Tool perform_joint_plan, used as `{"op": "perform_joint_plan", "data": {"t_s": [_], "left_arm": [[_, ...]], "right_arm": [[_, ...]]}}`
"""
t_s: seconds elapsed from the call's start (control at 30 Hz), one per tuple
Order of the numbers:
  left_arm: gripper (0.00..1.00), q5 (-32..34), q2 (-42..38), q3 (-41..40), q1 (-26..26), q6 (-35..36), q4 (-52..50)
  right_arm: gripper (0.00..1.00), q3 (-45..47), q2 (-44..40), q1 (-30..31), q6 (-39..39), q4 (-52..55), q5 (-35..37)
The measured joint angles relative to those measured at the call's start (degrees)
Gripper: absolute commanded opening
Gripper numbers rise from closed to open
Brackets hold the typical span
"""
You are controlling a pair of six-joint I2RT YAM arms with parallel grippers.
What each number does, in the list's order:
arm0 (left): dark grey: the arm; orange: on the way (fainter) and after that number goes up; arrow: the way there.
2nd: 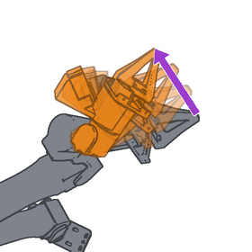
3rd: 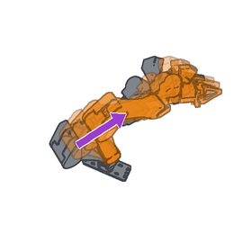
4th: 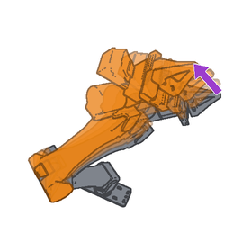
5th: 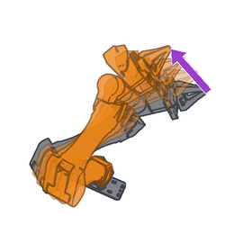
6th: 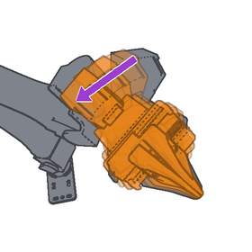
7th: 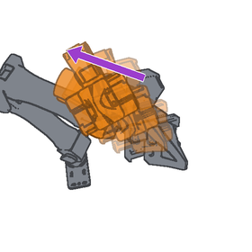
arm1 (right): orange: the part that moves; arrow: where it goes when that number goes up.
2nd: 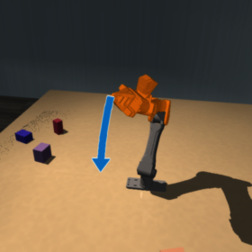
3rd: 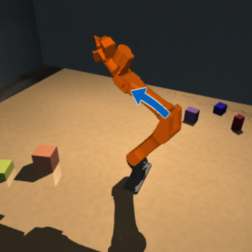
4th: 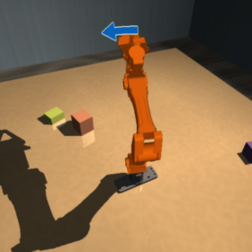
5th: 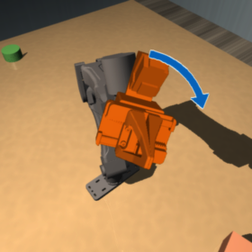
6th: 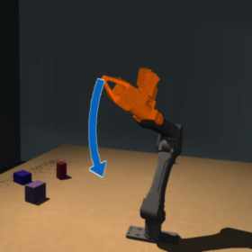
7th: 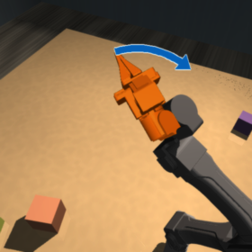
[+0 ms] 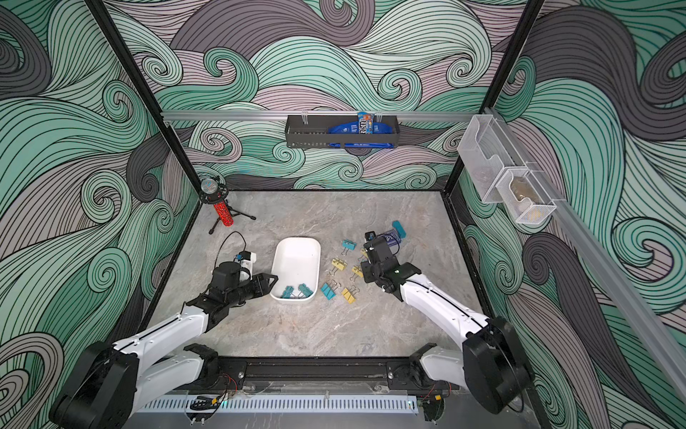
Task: Take out the binder clips from the storage box
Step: Place the binder clip at the center of the board.
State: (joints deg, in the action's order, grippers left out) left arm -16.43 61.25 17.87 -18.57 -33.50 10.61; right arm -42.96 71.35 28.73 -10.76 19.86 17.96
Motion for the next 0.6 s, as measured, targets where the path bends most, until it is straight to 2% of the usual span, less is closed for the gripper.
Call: {"op": "perform_joint_plan", "data": {"t_s": [0.33,0.6], "left_arm": [[0.43,-0.6,0.0,0.0,0.0,-0.1,0.9],[0.43,-0.8,0.0,-0.2,0.0,-0.2,1.1]], "right_arm": [[0.00,2.0,0.1,-0.2,-2.7,0.1,0.0],[0.00,3.7,3.5,-0.5,-5.5,0.0,-1.1]]}}
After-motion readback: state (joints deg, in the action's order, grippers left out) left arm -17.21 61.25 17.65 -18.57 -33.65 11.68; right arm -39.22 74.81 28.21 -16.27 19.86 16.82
